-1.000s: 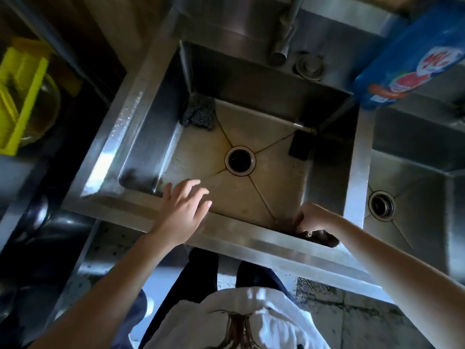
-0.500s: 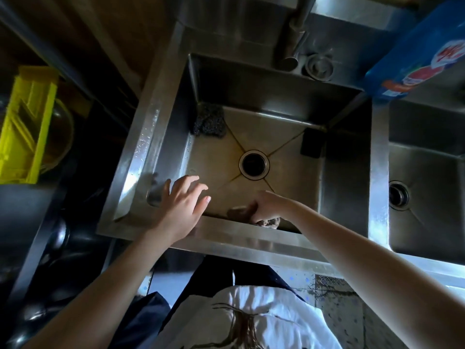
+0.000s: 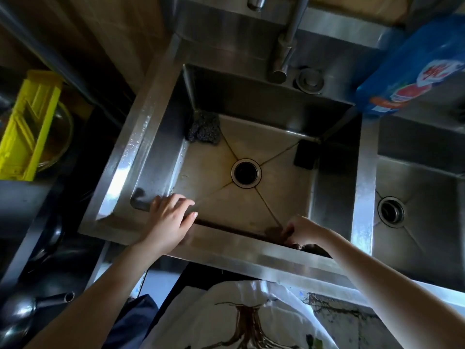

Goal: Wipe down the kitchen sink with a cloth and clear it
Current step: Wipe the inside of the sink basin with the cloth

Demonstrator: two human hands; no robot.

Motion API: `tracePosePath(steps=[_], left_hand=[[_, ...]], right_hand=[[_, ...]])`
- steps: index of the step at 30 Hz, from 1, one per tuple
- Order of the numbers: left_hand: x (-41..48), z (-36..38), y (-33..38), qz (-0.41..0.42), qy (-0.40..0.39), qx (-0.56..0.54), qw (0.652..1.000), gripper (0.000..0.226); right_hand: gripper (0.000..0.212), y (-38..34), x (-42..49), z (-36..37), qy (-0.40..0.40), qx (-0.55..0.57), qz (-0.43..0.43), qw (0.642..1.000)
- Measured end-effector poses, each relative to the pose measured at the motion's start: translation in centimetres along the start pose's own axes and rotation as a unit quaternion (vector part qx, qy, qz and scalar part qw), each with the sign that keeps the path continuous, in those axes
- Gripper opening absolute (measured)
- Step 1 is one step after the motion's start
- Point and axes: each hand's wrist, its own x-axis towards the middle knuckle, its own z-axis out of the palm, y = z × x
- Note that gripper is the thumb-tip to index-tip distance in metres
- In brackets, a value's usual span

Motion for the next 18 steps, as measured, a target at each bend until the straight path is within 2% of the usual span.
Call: tracePosePath(steps=[3,7,15,18], left_hand=[[-0.4,0.1,0.7,-0.007,-0.011,-0.002,1.0,0.053],[-0.7,0.3,0.1,0.008,-0.035,0.007,0.999,0.056],[-1.0,-0.8,-2.4,0.059,-0.077,-0.008,0.995,0.059],[-1.3,-1.5,-3.6,0.072,-0.065,-0.004,0.995,0.055]], right_hand=[[0.014,1.8,-0.4,-0.1,0.014,0.03,0.022,0.999],[0.018,0.7,-0.2,0.2,0.033,0.029,0.036,0.998],[0.019,-7.9,0.5,0.9,0.032,0.069,0.009,0.997],[0.021,-12.6,1.3,1.2,0.015,0.087,-0.018,0.996]])
